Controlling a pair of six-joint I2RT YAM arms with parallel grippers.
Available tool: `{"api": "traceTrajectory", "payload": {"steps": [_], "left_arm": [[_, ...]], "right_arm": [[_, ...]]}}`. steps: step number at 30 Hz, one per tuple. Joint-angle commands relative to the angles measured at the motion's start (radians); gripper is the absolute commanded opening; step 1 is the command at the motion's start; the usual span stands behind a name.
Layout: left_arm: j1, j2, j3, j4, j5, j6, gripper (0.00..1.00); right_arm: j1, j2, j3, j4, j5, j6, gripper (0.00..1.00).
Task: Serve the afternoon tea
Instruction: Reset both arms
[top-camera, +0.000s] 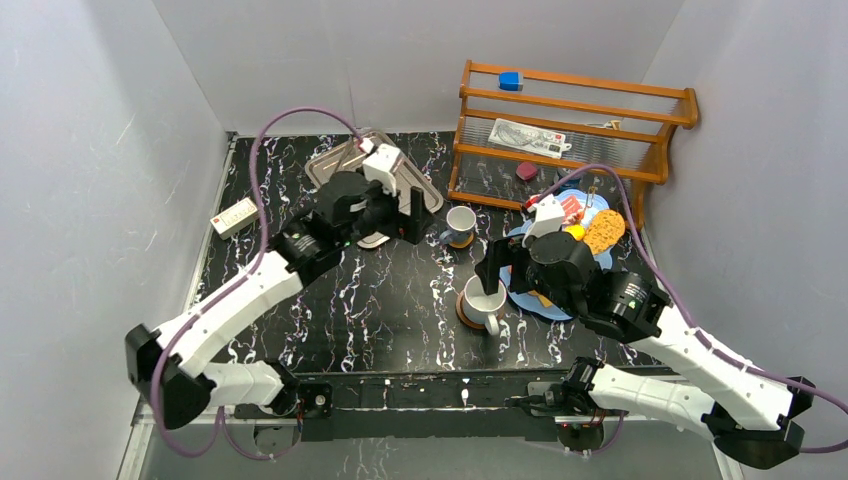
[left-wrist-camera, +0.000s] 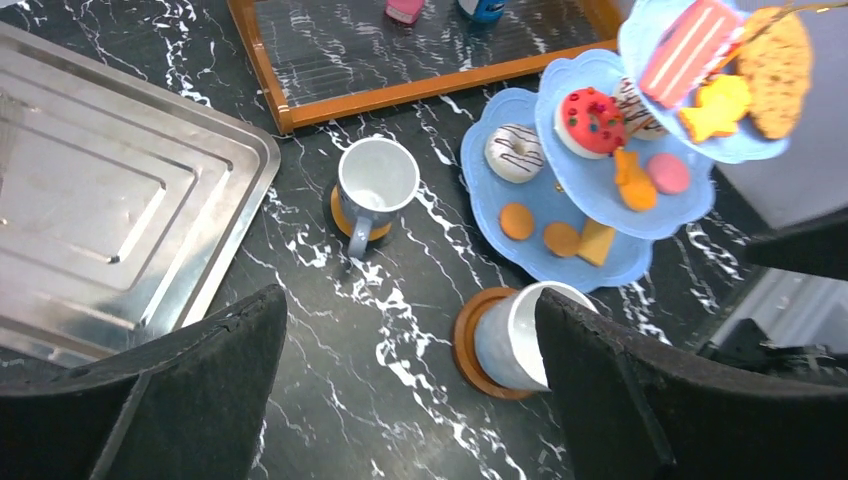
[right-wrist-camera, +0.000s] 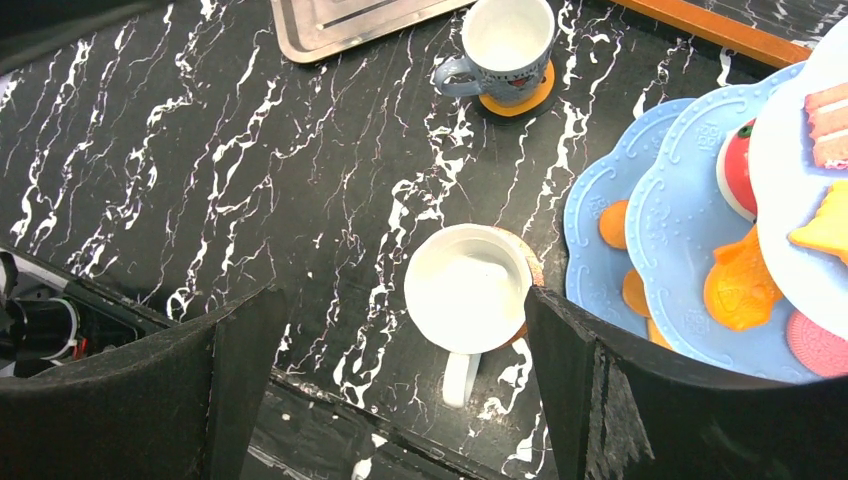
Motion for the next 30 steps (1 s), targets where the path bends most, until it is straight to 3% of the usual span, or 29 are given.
{"api": "traceTrajectory", "payload": {"steps": [1, 8, 16, 30], "left_arm": [[-0.004, -0.139, 0.015, -0.107, 0.010, -0.081, 0.92], [-0.004, -0.305, -0.025, -0.216, 0.046, -0.195, 0.92], [-0.004, -0.418, -0.178, -0.234, -0.003, -0.273, 0.94], [-0.005, -0.438, -0.195, -0.193, -0.005, -0.266, 0.94]], "right_arm": [[0.002, 0.003, 0.061, 0.065, 0.010, -0.026, 0.99], [0.002, -0.008, 0.022, 0.096, -0.015, 0.000, 0.99], [0.002, -0.010, -0.027, 0.112, -0.060, 0.036, 0.99], [0.003, 0.020, 0.032, 0.094, -0.042, 0.028, 0.99]]}}
